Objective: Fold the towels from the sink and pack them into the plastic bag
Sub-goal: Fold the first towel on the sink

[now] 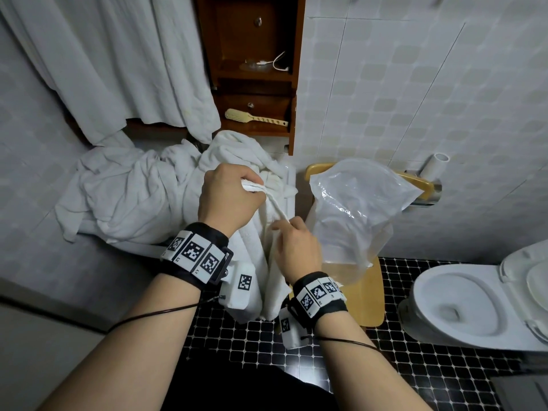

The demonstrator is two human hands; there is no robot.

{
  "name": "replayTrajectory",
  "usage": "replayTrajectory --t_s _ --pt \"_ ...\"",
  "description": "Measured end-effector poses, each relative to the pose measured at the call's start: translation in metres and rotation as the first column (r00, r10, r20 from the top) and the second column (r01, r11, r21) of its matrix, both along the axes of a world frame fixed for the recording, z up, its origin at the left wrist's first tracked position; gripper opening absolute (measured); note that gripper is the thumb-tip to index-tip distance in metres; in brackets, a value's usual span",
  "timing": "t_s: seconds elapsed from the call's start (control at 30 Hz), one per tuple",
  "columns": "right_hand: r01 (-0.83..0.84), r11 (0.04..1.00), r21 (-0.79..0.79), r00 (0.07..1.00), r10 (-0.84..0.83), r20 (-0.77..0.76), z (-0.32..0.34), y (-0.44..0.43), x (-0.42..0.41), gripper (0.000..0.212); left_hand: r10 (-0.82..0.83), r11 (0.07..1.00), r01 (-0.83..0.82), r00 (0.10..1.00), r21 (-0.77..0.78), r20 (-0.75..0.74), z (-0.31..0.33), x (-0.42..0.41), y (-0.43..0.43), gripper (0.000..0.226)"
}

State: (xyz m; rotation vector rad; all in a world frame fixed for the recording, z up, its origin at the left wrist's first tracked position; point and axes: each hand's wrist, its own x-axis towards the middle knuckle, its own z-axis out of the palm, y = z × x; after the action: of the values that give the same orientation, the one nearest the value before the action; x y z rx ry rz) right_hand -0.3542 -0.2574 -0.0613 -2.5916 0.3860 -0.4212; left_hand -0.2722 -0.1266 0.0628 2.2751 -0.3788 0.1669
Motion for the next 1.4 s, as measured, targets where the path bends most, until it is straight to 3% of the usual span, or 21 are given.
replayTrajectory --t_s 0.13,0.27,0.4,0.5,0.63,0.73,0.8,0.93,1.17,1.27,1.33,1.4 --pt "-0.042 0.994 0.105 0.999 0.04 0.02 0.005 -0.004 0.004 0.023 -0.077 0.997 0.077 0.997 0.023 -0.01 -0.001 -0.005 0.002 0.017" --pt "0.01 0.995 0.103 1.0 -0.012 0.017 0.005 0.005 0.009 0.048 -0.128 0.988 0.13 0.991 0.079 -0.03 -0.002 -0.003 0.003 0.02" --pt "0.06 0.981 0.187 0.997 -0.068 0.037 -0.004 -0.006 0.013 0.021 -0.13 0.987 0.134 0.991 0.09 -0.042 -0.003 -0.001 0.008 0.021" --pt "0.097 0.979 0.178 0.995 -0.097 -0.008 -0.009 -0.015 0.013 0.019 -0.114 0.99 0.116 0.993 0.078 -0.032 -0.002 0.0 0.013 0.02" --pt "-0.01 0.991 0.137 0.992 0.027 -0.122 -0.019 -0.025 0.012 0.021 -0.091 0.994 0.09 0.996 0.055 0.02 0.001 0.001 0.014 0.02" --pt "-0.096 0.971 0.22 0.985 0.125 -0.122 -0.022 -0.028 0.008 0.014 -0.071 0.997 0.071 0.996 0.011 0.055 0.005 0.003 0.015 0.019" --pt "-0.108 0.959 0.263 0.99 0.129 -0.063 -0.021 -0.023 0.007 0.025 -0.077 0.997 0.077 0.996 -0.008 0.052 0.008 0.002 0.012 0.019" --pt "0.0 0.981 0.195 1.0 0.005 -0.022 -0.02 -0.012 0.016 0.054 -0.123 0.992 0.124 0.992 -0.014 0.032 0.01 -0.008 0.001 0.016" --pt "-0.046 0.987 0.157 0.999 0.05 -0.02 -0.028 -0.026 0.017 0.031 -0.1 0.995 0.1 0.994 -0.008 0.04 0.007 0.0 0.008 0.017" --pt "-0.019 0.94 0.339 0.999 0.028 -0.023 -0.033 -0.038 0.013 0.021 -0.036 0.999 0.036 0.997 0.003 0.067 0.0 0.007 0.011 0.019" --pt "0.068 0.796 0.601 0.993 -0.115 0.04 -0.028 -0.045 0.011 0.016 0.038 0.999 -0.038 0.996 -0.007 0.084 -0.004 0.012 0.014 0.021" --pt "0.096 0.666 0.74 0.966 -0.241 0.092 -0.021 -0.052 0.007 0.017 0.102 0.995 -0.102 0.991 -0.006 0.08 -0.005 0.015 0.017 0.021"
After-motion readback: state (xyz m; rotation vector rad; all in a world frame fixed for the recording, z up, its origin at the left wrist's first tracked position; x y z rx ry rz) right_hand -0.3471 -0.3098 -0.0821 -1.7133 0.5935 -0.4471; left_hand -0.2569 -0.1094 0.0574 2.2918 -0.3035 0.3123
